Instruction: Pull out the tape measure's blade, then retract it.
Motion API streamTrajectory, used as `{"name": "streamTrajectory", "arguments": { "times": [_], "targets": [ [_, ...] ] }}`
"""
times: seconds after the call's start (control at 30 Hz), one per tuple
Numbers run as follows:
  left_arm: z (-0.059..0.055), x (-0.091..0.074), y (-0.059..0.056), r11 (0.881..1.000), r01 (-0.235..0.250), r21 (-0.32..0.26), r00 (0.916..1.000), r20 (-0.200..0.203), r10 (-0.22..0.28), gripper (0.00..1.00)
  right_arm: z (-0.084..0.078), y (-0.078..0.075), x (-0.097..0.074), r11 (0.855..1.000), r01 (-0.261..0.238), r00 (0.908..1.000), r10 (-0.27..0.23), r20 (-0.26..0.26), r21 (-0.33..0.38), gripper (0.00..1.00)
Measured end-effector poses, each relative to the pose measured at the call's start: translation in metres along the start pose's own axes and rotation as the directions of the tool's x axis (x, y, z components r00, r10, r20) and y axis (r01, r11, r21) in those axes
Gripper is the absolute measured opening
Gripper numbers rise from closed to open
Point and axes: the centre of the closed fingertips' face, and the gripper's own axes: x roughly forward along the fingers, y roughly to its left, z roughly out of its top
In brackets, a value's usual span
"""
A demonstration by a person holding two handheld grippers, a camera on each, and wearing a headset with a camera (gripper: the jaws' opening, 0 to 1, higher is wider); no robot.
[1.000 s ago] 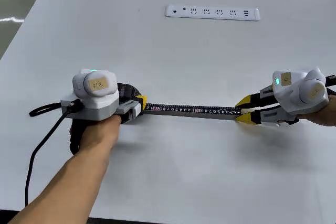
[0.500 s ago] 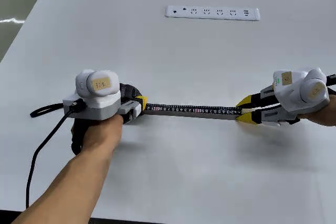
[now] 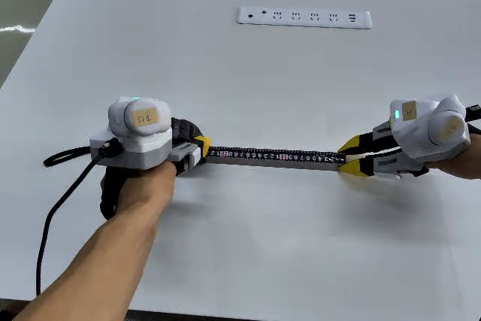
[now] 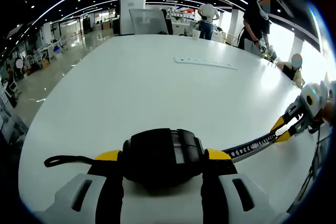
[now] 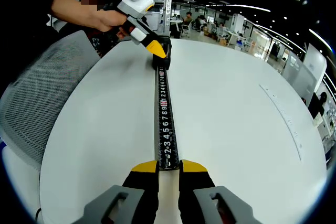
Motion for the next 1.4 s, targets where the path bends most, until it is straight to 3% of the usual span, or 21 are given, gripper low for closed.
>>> {"name": "streamTrajectory", "arguments": {
  "times": [1.4],
  "targets": [
    [-0.0003, -0.0034, -0.0003, 0.999, 0.035, -0.004, 0.9993, -0.013, -0.035, 0.55, 0.0074, -0.0018, 0.0060, 1.000, -0.015, 0.9996, 0.014, -0.024, -0.017, 0.11]
  ]
}}
